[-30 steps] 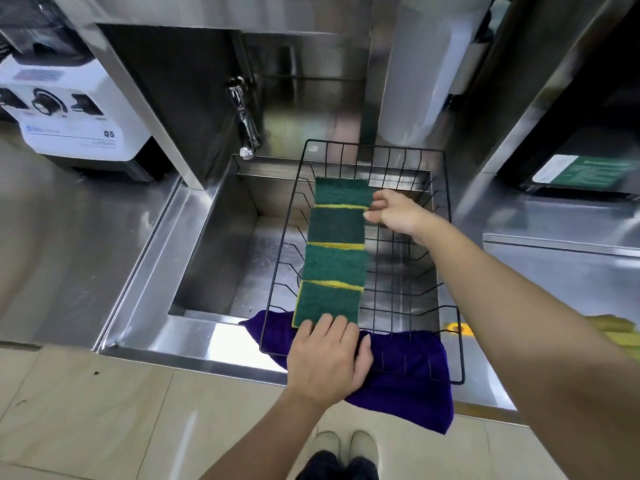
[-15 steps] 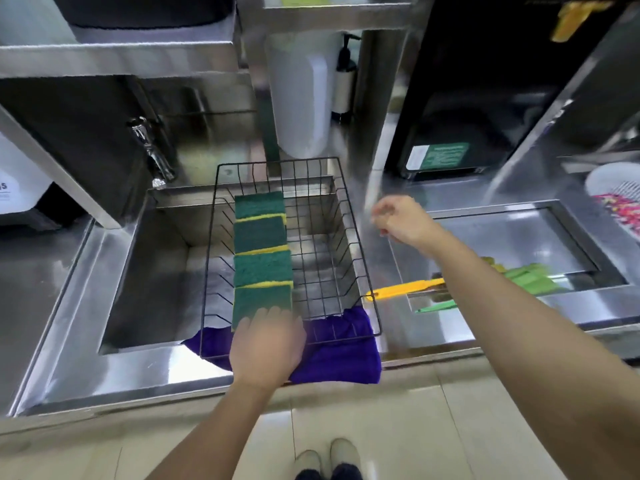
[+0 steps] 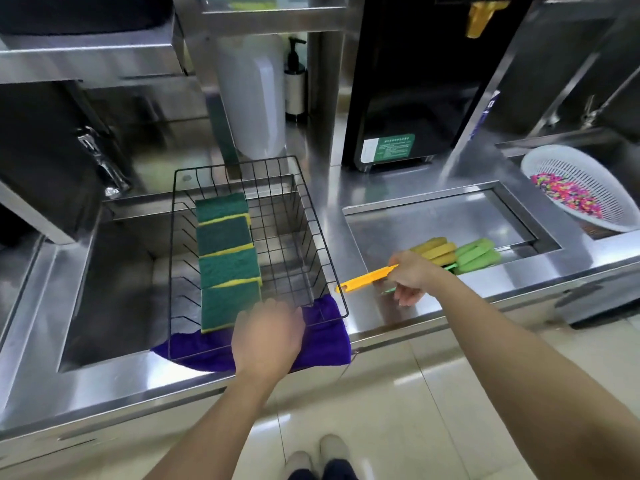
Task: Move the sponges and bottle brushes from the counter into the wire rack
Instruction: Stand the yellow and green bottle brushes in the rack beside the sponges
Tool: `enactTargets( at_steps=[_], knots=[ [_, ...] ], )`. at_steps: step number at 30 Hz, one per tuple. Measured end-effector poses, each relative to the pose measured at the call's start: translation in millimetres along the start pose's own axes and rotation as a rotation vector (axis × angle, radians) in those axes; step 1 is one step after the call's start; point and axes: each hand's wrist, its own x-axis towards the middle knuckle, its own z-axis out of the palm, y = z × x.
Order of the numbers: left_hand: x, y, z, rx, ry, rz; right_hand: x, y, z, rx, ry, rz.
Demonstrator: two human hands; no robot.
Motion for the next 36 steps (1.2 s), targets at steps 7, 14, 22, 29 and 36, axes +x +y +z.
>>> enactTargets(
  at_steps=[7, 14, 22, 29, 36],
  knots=[
    [0.1, 1.8, 0.0, -0.021, 0.006, -0.011, 3.9, -4.8, 0.1, -0.053, 0.107, -0.046],
    [-1.6, 1.5, 4.9, 0.009, 0.047, -0.009, 34.2, 1.5, 21.1, 0.202, 0.392, -0.124],
    [-3.5, 0.2, 6.8, 0.025, 0.105, 0.021, 43.8, -19.7, 16.7, 0.264, 0.280, -0.067],
    [-4.2, 0.2, 9.5, 0.016, 0.145, 0.023, 52.8, -29.4, 9.9, 0.305, 0.177, -0.014],
    [-5.2, 0.4, 10.8, 0.008, 0.145, 0.021, 50.4, -39.6, -2.4, 0.500, 0.496, 0.006]
  ],
)
